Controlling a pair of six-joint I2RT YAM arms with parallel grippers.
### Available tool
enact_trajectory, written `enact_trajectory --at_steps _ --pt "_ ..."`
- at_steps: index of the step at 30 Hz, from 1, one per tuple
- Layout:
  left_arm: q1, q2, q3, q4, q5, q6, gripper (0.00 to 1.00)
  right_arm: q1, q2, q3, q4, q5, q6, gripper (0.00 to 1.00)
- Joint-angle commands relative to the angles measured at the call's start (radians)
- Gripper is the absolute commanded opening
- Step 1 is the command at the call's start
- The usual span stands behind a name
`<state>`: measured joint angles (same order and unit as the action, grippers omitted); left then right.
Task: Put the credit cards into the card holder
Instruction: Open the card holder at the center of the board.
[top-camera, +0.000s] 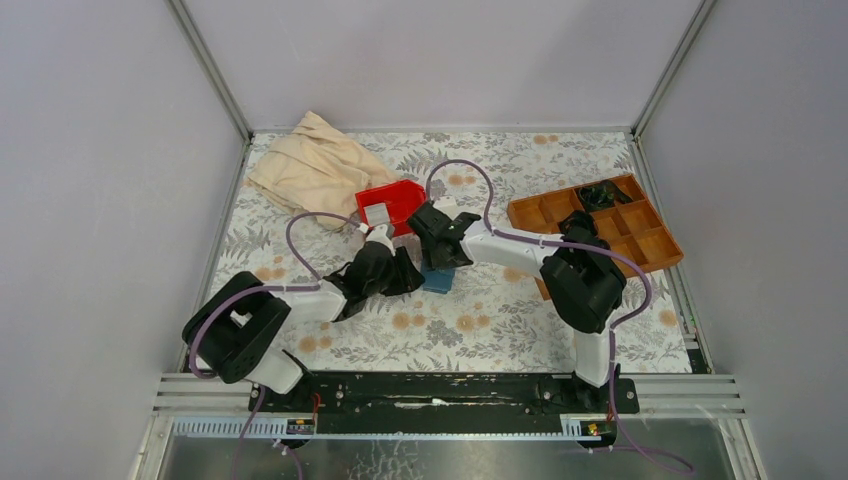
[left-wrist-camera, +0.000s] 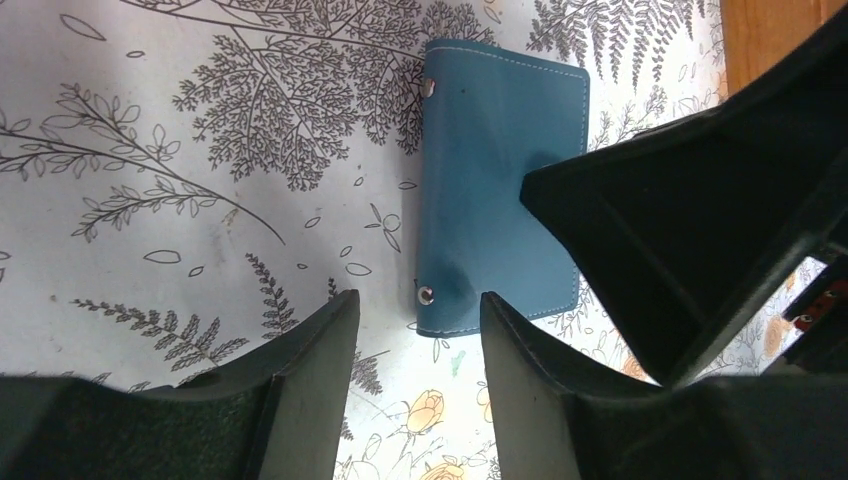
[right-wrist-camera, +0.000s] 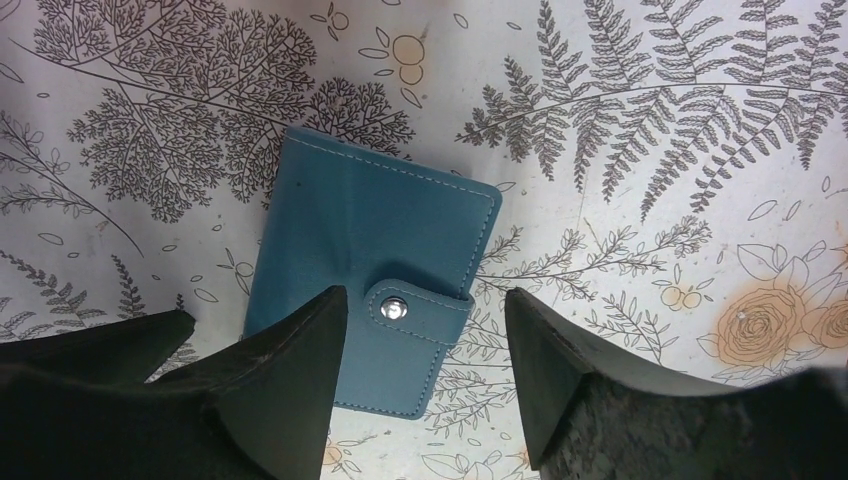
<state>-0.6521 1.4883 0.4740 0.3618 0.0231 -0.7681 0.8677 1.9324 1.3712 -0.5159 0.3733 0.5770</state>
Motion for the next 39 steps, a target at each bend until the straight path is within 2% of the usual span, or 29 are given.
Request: enact_trajectory --at_steps 1,11,17,29,39 --pt "-0.012 0.035 -0.019 0.029 0.001 -0.002 0.55 0.020 0.015 0.043 -0.028 0.018 0.023 0.66" --pt "-0.033 0.053 -0.028 -0.022 -0.053 -0.031 0.50 0.030 0.036 0.022 -0.049 0.049 0.043 0.64" --pt "-0.040 0.056 -0.047 -0.054 -0.092 -0.065 0.42 0.030 0.032 -0.016 -0.058 0.061 0.054 0.57" --pt "-0.073 0.134 -0.001 -0.125 -0.143 -0.102 0.38 0.038 0.056 -0.043 -0.092 0.116 0.041 0.54" --pt "-0.107 0.173 0.023 -0.212 -0.209 -0.147 0.38 0.038 0.061 -0.045 -0.107 0.138 0.022 0.40"
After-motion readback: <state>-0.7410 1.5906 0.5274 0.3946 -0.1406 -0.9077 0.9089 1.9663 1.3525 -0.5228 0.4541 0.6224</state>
